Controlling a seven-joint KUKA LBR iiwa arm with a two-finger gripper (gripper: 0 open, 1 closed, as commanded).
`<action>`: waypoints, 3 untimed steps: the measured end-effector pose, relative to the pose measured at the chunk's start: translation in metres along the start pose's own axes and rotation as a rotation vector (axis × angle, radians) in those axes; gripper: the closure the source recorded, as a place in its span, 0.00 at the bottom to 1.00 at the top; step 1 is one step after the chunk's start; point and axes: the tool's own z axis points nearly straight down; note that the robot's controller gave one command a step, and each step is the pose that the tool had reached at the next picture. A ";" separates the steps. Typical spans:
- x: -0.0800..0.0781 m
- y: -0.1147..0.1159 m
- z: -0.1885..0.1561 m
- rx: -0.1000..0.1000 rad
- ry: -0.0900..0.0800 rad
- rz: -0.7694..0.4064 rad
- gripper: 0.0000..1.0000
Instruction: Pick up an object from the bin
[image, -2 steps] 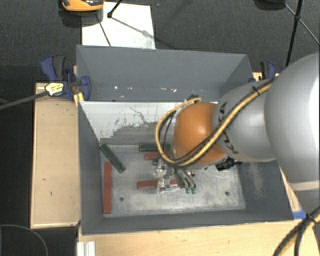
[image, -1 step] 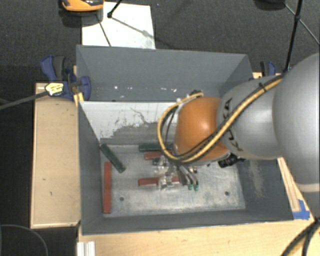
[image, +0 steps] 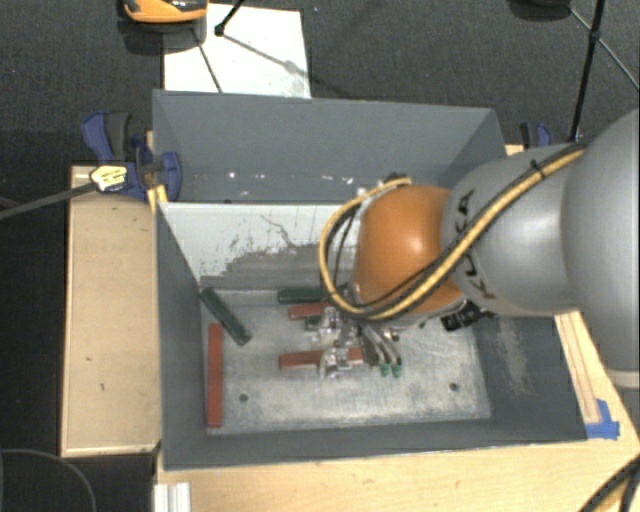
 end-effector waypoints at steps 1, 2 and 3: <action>0.000 0.000 -0.021 0.000 0.001 0.000 1.00; -0.001 0.000 -0.038 -0.001 -0.005 0.001 1.00; -0.001 0.000 -0.048 -0.001 -0.005 0.002 1.00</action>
Offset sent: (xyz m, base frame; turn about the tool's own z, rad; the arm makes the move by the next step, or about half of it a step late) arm -0.0001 0.0000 0.0385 0.0000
